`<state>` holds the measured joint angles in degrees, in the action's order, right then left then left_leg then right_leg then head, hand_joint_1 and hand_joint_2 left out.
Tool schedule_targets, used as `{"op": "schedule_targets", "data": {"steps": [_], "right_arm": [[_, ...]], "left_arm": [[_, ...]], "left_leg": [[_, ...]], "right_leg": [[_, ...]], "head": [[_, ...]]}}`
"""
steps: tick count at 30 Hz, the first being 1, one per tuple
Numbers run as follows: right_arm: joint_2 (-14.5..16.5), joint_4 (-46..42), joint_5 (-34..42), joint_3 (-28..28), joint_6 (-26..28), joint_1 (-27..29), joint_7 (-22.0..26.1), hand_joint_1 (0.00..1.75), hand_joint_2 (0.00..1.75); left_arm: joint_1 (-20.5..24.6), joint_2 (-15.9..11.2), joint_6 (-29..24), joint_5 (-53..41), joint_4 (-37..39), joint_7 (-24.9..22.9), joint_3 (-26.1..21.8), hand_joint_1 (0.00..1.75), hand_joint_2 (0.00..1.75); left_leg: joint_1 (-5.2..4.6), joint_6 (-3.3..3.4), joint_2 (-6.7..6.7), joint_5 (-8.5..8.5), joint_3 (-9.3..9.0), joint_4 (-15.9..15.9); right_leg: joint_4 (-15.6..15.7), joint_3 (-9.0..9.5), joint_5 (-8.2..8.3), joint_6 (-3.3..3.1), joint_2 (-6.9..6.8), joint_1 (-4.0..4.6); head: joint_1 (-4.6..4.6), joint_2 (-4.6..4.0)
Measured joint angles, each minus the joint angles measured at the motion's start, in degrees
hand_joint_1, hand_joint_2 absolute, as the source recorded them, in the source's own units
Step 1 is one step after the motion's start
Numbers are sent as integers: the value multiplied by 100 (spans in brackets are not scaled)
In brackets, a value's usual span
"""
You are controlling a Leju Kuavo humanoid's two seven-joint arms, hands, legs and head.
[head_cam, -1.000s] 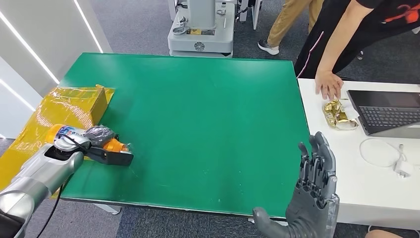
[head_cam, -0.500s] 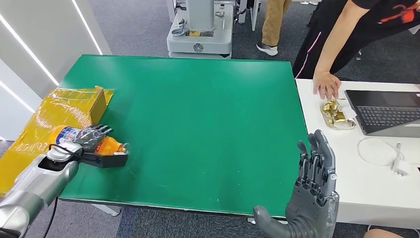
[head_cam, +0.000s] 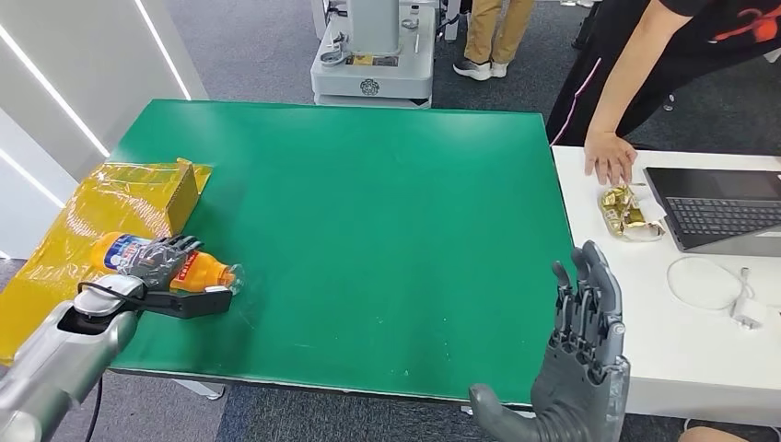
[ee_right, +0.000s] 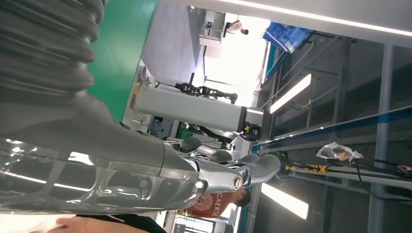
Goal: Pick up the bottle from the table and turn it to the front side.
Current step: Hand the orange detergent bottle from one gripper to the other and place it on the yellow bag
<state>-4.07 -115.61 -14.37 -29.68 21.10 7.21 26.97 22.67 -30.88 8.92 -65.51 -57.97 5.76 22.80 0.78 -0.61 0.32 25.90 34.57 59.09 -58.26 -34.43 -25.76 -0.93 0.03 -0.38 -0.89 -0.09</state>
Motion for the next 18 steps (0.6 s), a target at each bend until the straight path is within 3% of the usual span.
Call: {"op": "schedule_targets", "data": {"steps": [10,18], "right_arm": [[0,-83,-11,2,17,62,-2,0,175],[2,-269,-200,47,136,287,-41,0,175]], "left_arm": [[-361,-167,-113,63,-878,133,-426,0,175],[-834,-434,-886,900,-2049,298,-783,0,175]], "left_leg": [[0,-2,-3,3,10,0],[1,-9,0,10,10,0]], "right_leg": [[1,-9,-1,1,-4,0],[1,-12,-4,0,2,0]], "head": [[-1,0],[-1,0]]}}
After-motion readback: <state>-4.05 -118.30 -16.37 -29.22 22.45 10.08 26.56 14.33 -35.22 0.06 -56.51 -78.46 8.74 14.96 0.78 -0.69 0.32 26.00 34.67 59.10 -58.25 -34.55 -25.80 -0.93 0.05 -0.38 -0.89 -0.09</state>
